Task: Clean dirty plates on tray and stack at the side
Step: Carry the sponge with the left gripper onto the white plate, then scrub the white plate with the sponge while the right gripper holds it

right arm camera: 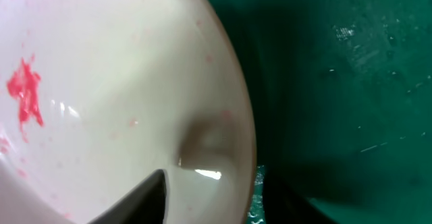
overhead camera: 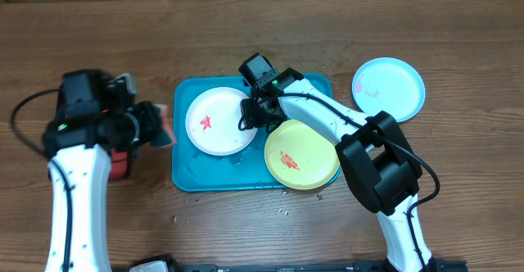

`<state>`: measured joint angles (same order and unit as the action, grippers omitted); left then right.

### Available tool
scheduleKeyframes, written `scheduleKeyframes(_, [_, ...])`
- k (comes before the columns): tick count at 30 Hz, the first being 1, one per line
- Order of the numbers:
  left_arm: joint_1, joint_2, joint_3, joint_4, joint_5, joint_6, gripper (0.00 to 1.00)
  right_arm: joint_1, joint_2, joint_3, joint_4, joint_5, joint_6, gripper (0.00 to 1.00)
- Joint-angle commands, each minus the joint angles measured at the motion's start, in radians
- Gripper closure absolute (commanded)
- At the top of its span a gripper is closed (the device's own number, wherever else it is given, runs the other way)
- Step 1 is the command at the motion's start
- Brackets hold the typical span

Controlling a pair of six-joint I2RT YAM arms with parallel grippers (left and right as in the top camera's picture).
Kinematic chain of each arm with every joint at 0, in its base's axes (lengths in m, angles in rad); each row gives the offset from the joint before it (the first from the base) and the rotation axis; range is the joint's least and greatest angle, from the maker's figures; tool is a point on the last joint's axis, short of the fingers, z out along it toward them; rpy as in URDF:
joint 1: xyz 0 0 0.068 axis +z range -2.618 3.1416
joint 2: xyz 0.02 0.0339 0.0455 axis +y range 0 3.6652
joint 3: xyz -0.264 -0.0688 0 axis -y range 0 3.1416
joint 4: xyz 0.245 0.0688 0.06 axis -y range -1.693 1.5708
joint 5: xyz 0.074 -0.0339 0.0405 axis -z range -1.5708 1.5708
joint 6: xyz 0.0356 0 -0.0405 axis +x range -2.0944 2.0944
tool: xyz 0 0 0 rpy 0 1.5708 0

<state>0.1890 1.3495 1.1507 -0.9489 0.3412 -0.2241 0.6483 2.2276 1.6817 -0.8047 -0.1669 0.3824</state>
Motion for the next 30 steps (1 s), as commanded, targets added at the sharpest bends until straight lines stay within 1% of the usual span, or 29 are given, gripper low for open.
scheduleKeyframes(1, [-0.063, 0.071, -0.004, 0.036, -0.005, 0.030, 0.96, -0.002, 0.010, -0.009, -0.012, 0.016, 0.160, 0.65])
scheduleKeyframes(4, [-0.099, 0.146, -0.004, 0.090, 0.000, 0.044, 0.96, -0.002, 0.010, -0.009, -0.057, 0.016, 0.333, 0.65])
scheduleKeyframes(7, [-0.120, 0.202, -0.004, 0.136, 0.019, 0.119, 0.95, 0.005, 0.010, -0.009, -0.085, 0.008, 0.399, 0.65])
scheduleKeyframes(10, [-0.137, 0.256, -0.004, 0.181, 0.023, 0.154, 0.96, 0.013, 0.010, -0.012, -0.076, 0.009, 0.425, 0.65])
scheduleKeyframes(11, [-0.142, 0.274, -0.004, 0.194, 0.024, 0.159, 0.96, 0.014, 0.010, -0.013, -0.071, 0.008, 0.434, 0.67])
scheduleKeyframes(14, [-0.156, 0.324, -0.004, 0.218, 0.026, 0.159, 0.96, 0.018, 0.010, -0.014, -0.069, 0.009, 0.456, 0.80])
scheduleKeyframes(19, [-0.177, 0.398, -0.004, 0.260, 0.027, 0.161, 0.96, 0.018, 0.010, -0.014, -0.061, 0.009, 0.455, 0.90])
scheduleKeyframes(20, [-0.184, 0.413, -0.004, 0.276, 0.039, 0.163, 0.96, 0.018, 0.010, -0.014, -0.060, 0.009, 0.421, 0.96])
scheduleKeyframes(24, [-0.204, 0.429, -0.004, 0.296, 0.104, 0.177, 0.96, 0.018, 0.010, -0.014, -0.054, 0.013, 0.302, 0.96])
scheduleKeyframes(30, [-0.240, 0.436, -0.004, 0.311, 0.089, 0.175, 0.96, 0.013, 0.010, -0.014, -0.068, 0.024, 0.181, 0.96])
